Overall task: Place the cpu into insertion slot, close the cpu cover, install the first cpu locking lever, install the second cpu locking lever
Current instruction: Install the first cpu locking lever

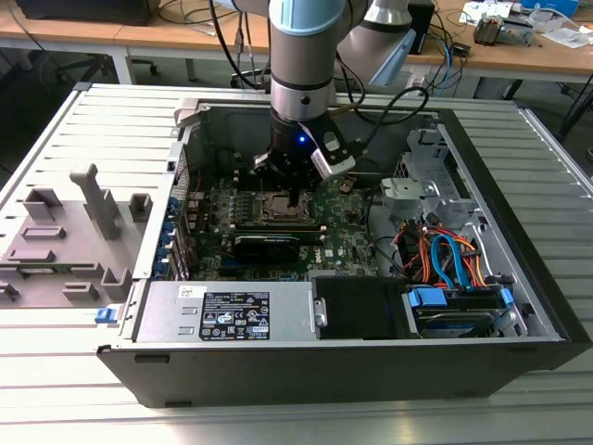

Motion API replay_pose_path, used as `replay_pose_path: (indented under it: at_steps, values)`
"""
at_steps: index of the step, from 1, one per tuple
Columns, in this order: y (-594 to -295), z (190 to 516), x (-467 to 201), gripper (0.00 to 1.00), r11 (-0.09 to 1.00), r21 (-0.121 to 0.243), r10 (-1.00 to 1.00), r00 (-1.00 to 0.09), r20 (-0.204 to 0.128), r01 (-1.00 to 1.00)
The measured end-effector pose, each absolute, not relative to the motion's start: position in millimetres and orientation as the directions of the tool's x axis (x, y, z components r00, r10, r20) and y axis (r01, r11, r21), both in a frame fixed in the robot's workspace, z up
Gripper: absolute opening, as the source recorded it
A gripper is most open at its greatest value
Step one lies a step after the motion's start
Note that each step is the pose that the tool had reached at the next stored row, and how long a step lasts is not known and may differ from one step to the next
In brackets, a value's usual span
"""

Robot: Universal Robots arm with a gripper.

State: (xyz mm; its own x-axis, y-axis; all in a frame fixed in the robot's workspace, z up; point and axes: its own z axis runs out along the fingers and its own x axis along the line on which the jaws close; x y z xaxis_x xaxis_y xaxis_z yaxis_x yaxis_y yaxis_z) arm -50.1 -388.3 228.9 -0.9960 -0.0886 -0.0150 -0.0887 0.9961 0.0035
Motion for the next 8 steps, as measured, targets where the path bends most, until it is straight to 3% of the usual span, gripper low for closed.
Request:
replay_pose_path:
  at_steps: [8]
  values:
    - [-388.3, 232.6, -50.2, 0.11, 0.996, 0.004, -0.089, -0.996, -0.015, -0.089]
